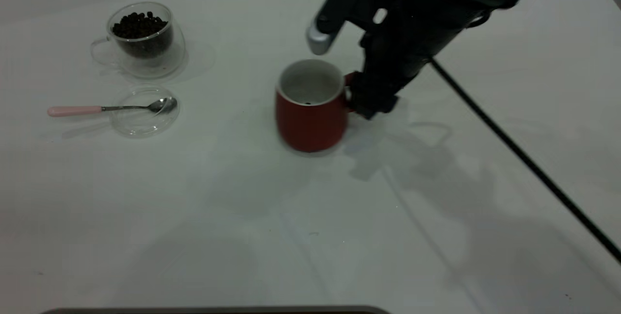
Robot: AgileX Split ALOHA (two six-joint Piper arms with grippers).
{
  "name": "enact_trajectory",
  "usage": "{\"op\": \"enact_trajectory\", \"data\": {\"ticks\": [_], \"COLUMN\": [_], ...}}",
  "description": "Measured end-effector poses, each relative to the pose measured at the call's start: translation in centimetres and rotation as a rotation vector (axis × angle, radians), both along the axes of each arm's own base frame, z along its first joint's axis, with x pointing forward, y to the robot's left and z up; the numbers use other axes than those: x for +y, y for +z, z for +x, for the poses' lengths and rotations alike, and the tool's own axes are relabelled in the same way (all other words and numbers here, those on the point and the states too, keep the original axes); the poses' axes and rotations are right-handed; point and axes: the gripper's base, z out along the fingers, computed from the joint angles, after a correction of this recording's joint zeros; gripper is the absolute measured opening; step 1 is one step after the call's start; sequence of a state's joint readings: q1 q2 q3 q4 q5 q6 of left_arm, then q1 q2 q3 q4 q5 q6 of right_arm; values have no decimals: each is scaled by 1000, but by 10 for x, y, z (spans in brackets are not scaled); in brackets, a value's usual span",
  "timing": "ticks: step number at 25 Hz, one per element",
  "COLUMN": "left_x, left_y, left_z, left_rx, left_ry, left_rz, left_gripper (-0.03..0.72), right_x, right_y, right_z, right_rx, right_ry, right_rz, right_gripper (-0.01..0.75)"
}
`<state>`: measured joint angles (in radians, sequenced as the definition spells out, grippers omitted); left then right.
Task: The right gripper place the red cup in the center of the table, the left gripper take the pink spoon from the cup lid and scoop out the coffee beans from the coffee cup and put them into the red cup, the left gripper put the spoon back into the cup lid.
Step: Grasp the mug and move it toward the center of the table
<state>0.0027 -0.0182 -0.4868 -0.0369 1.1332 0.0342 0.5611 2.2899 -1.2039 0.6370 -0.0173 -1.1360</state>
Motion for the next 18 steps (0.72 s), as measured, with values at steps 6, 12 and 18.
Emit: {"op": "enact_trajectory", "data": {"ticks": [6, 12, 18], "left_x": [0, 0, 0], "left_y": [0, 0, 0], "left_z": [0, 0, 0], "left_rx": [0, 0, 0], "left_ry": [0, 0, 1], "left_rz": [0, 0, -1], "left_gripper": [517, 517, 517], "right_x": [22, 28, 9], "right_y": [12, 30, 108], "right_z": [4, 8, -2], "right_rx": [-35, -7, 193], "right_ry": [-106, -139, -22], "right_rz": [101, 173, 295], "right_gripper": [591, 591, 591]}}
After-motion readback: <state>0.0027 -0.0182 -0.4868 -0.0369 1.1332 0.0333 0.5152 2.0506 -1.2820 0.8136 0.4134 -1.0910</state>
